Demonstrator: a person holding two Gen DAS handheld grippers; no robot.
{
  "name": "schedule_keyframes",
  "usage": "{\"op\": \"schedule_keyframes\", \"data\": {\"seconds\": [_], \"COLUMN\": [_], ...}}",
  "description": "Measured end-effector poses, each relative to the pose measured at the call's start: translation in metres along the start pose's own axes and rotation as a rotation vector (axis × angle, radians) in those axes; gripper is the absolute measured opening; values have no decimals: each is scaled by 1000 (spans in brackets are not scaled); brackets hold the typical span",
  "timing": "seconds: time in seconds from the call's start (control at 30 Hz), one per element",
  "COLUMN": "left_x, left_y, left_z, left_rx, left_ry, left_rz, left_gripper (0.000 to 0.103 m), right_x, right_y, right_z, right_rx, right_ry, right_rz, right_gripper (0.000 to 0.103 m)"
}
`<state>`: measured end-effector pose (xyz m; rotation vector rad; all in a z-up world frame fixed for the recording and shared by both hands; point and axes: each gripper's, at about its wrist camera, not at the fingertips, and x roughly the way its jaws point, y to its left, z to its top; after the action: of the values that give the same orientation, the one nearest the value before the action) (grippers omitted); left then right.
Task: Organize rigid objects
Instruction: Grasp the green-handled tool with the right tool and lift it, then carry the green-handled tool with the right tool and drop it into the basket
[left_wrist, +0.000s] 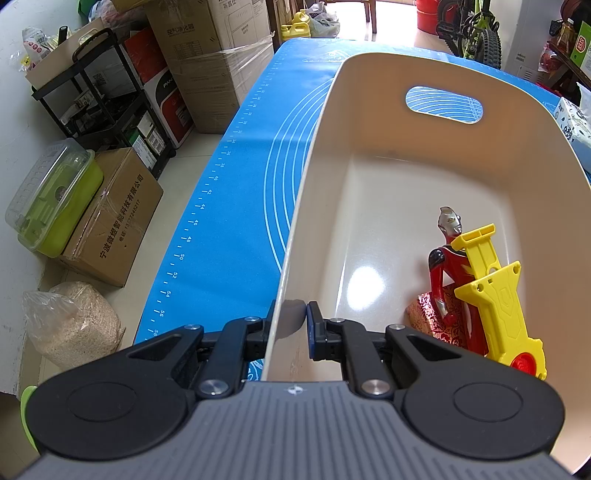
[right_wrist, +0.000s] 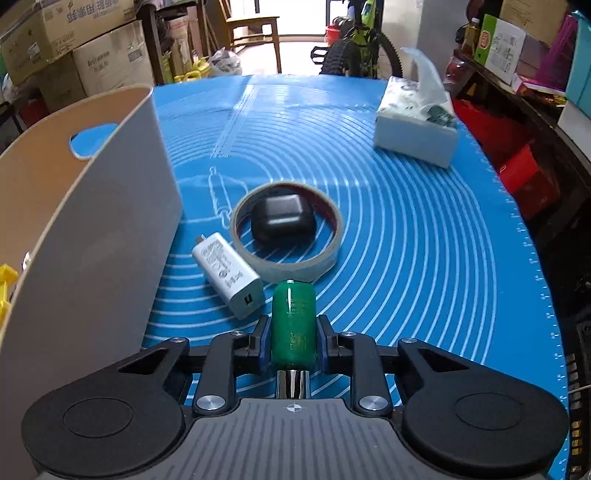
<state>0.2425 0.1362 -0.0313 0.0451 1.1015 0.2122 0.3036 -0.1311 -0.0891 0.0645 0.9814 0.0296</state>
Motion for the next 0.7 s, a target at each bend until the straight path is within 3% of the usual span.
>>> {"op": "schedule_keyframes", "data": {"seconds": [0.4, 0.7], "left_x": [0, 0], "left_y": [0, 0], "left_z": [0, 0], "left_rx": [1, 0], "left_ry": [0, 0], "left_rz": [1, 0], "left_gripper": [15, 15], "right_x": [-63, -106], "right_y": [3, 37], "right_z": [25, 32], "right_rx": [30, -35], "right_ry": [-186, -332], "right_rz": [69, 180], "right_gripper": [34, 34]}}
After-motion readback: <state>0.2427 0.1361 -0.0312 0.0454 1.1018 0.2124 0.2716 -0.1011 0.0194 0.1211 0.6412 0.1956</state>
